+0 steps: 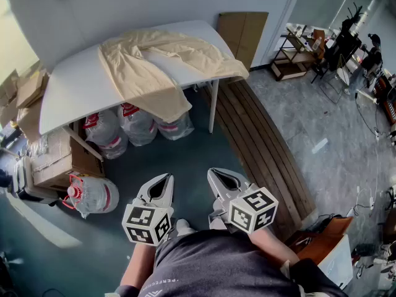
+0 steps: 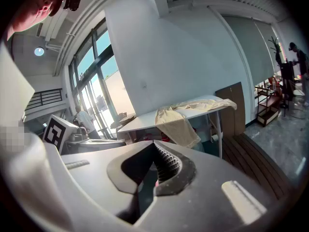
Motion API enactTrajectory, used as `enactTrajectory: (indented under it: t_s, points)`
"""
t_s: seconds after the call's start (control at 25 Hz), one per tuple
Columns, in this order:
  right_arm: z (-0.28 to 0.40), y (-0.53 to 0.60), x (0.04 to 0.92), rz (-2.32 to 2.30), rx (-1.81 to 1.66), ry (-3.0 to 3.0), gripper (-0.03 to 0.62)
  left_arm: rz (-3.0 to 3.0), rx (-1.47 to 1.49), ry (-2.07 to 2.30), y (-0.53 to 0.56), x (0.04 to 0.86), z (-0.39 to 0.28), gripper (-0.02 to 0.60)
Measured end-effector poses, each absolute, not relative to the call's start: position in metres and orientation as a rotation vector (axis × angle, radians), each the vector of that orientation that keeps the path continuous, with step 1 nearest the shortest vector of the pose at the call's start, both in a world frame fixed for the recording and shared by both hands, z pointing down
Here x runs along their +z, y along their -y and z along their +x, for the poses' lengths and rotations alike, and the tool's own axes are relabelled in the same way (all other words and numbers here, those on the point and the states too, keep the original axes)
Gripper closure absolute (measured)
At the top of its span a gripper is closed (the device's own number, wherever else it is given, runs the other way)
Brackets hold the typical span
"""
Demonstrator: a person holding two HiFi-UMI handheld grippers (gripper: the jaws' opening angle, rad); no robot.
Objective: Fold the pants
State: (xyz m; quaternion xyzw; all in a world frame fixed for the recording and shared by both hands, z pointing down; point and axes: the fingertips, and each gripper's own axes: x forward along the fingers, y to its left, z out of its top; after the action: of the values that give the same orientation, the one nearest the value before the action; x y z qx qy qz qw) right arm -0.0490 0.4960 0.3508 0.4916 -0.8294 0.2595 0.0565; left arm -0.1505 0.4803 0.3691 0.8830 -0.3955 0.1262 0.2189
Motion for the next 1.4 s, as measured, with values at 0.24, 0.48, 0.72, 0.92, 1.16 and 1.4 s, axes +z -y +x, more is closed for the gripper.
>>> enactTrajectory:
  t_s: [0.24,0.48,0.72,0.92,1.16,1.4]
  points:
    - [-0.053,-0.501,0.354,1.486,0.856,2.524,0.595,2.44,0.363,1.111,-0.485,0.373,-0.159,0.583]
    - [-0.064,-0.5,0.351,1.497,0.828,2.533,0.595,2.434,0.364,1.107,-0.491,0.374,-0.168,0.583]
    - [-0.083,-0.506,0.356,1.519,0.89,2.548,0.595,2.431,0.361,1.082,-0.502,0.378,-0.188,0.583]
    - [-0.113,-0.514,0.362,1.476,0.88,2.545,0.595,2.451,0.412,1.039,-0.512,0.389,-0.208,0.583]
    - [-0.14,-0.521,0.366,1.457,0.882,2.534,0.595,2.471,0.397,1.001,-0.515,0.391,-0.231,0.583]
    - [-0.153,-0.507,0.366,1.413,0.907,2.55,0.595,2.446,0.302,1.057,-0.502,0.385,-0.249,0.582]
